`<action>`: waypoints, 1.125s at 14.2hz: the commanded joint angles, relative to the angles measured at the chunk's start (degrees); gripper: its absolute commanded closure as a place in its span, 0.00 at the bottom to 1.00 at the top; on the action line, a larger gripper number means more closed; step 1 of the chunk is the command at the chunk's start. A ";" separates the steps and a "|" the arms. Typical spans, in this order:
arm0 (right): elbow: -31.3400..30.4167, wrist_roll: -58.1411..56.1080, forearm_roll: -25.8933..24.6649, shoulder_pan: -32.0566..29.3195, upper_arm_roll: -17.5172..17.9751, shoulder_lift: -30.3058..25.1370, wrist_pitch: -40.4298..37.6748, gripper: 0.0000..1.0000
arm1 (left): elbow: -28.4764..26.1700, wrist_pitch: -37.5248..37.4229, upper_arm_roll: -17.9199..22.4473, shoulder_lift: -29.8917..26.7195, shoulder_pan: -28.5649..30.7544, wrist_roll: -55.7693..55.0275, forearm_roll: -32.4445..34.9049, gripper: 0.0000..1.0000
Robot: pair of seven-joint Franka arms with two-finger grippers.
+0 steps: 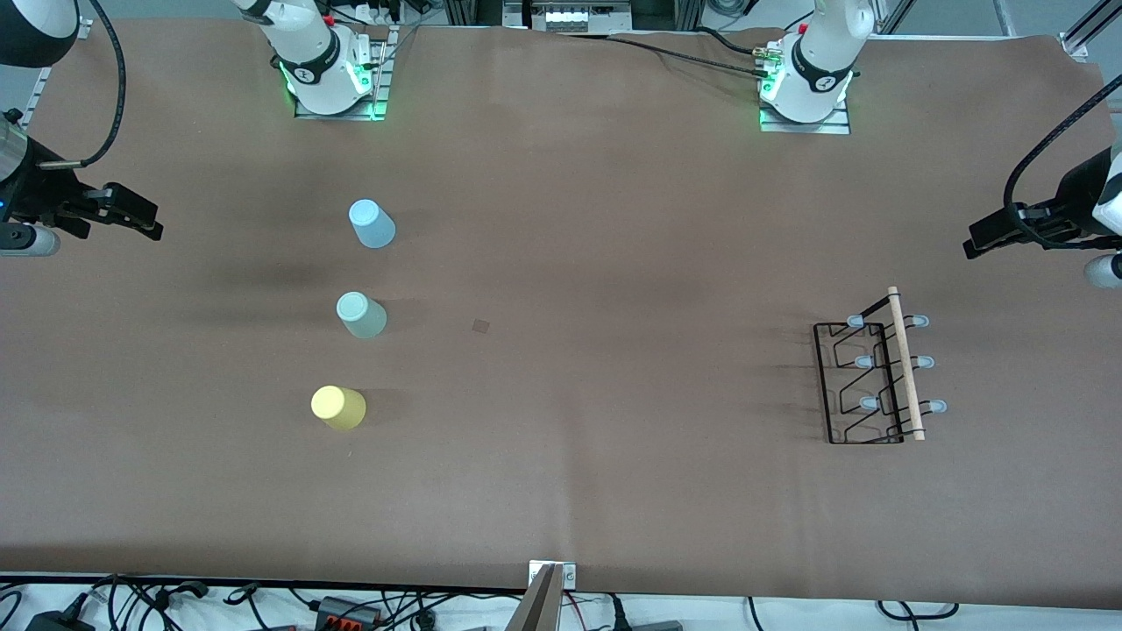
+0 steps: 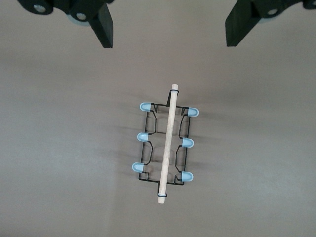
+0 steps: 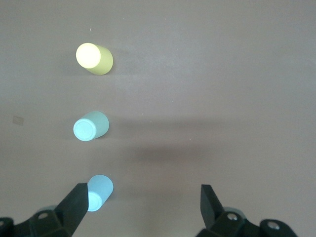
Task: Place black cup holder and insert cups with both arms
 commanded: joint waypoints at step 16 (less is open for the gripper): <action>-1.06 -0.11 0.73 -0.07 0.47 2.27 0.74 0.00 | -2.24 11.89 -0.28 11.55 0.98 1.00 -0.93 0.00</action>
